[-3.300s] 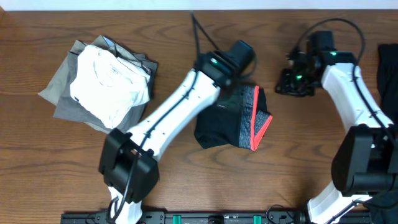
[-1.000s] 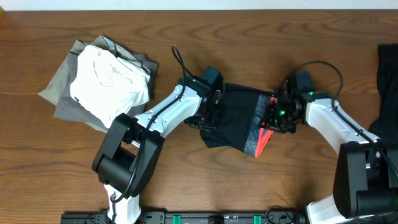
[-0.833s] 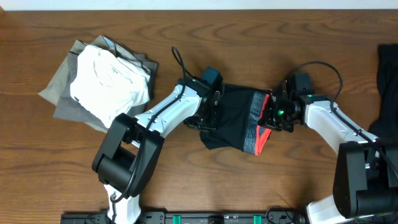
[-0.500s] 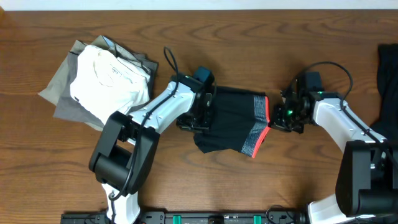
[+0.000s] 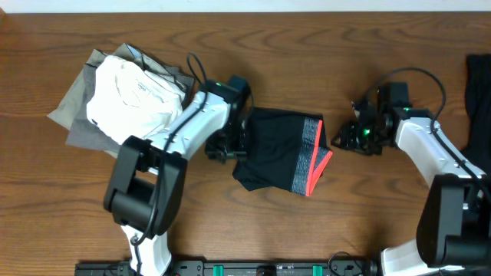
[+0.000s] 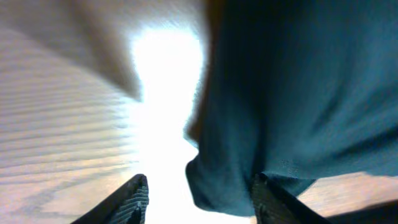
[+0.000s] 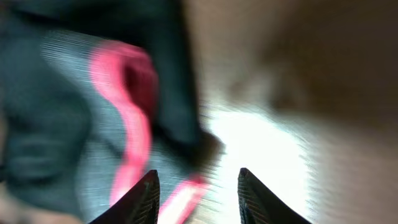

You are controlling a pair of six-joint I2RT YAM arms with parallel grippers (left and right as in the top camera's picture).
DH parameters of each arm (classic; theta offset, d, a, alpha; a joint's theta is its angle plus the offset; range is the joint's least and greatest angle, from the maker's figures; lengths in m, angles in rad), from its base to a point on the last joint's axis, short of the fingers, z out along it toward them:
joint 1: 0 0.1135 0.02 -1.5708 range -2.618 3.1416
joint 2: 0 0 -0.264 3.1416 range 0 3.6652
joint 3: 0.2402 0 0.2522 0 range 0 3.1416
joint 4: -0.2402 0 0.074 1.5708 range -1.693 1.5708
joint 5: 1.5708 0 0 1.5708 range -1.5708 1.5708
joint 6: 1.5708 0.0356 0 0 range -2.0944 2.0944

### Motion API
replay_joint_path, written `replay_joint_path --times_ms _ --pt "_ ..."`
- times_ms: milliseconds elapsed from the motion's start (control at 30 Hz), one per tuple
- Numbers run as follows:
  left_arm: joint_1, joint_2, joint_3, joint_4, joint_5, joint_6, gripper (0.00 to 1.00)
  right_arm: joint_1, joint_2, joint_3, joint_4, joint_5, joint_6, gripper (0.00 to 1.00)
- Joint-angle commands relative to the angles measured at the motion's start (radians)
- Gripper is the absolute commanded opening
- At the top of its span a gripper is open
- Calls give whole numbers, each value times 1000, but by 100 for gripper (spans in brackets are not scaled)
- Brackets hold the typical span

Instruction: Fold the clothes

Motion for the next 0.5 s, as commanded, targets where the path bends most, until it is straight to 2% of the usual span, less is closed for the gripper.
replay_joint_path --times_ms 0,100,233,333,467 --pt "47 -70 29 -8 -14 0 59 21 -51 32 18 -243 -81 34" --pt "87 -102 29 13 -14 0 67 71 -51 31 29 -261 -80 20" --pt "122 -106 24 91 -5 -1 80 160 -28 22 40 -81 3 6" --pt "123 -93 11 179 64 0 86 215 10 22 52 50 79 2" --pt "117 -66 7 220 106 0 88 241 68 22 34 158 197 1"
